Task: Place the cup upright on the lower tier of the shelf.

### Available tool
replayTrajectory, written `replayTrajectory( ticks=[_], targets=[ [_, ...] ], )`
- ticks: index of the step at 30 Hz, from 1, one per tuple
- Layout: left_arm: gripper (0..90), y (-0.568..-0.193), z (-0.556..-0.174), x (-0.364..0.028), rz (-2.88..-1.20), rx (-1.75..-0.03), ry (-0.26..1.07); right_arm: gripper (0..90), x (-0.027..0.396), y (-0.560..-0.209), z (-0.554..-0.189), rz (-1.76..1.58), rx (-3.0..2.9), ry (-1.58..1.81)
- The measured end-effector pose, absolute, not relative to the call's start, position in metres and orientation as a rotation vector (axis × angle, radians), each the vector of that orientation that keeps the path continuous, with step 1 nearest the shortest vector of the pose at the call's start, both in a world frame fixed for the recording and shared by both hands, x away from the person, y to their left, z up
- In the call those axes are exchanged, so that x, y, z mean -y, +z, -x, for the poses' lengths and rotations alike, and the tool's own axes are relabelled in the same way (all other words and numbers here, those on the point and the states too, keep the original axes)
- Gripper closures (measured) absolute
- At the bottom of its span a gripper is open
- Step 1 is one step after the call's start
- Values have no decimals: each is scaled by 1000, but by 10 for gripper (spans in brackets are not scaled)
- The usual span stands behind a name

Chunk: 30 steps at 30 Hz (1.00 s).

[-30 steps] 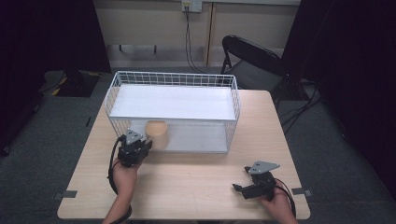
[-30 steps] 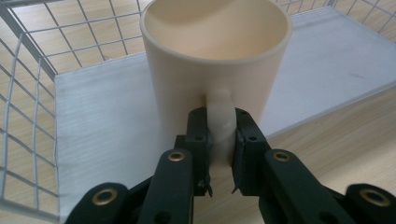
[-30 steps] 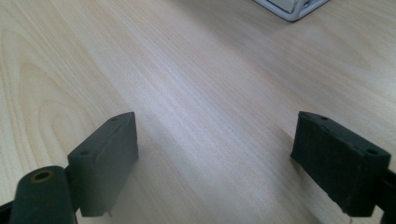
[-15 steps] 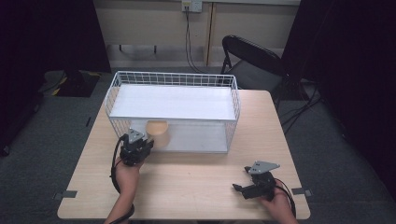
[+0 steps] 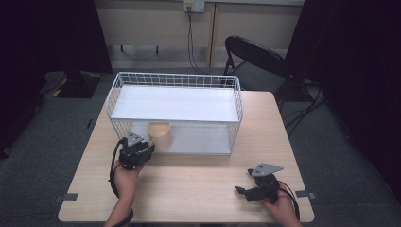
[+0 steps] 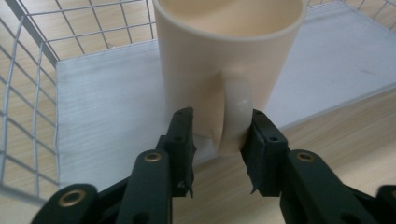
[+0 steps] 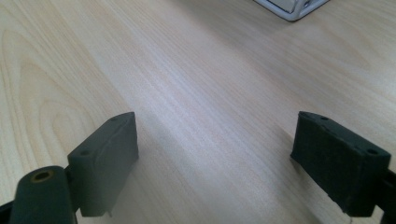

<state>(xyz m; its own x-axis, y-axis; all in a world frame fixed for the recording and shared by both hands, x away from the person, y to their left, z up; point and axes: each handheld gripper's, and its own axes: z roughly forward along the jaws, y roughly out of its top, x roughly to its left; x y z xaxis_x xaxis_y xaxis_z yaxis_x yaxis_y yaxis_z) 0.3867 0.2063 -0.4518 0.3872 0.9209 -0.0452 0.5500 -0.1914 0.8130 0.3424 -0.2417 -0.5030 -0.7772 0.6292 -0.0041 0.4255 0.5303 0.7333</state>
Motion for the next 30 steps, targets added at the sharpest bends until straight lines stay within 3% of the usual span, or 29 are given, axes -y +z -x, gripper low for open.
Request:
replayTrajectory(
  ticks=[9,21,30],
  targets=[
    [599,-448,-375,-215,-1899,-1263,575,136,242,-503,-342,-884,-2503,1091],
    [769,-448,-372,-214,-1902,-1257,542,135,242,-503,-342,-884,-2503,1091],
    [791,-448,-379,-209,-1898,-1257,557,136,242,-503,-342,-884,-2503,1091]
  ],
)
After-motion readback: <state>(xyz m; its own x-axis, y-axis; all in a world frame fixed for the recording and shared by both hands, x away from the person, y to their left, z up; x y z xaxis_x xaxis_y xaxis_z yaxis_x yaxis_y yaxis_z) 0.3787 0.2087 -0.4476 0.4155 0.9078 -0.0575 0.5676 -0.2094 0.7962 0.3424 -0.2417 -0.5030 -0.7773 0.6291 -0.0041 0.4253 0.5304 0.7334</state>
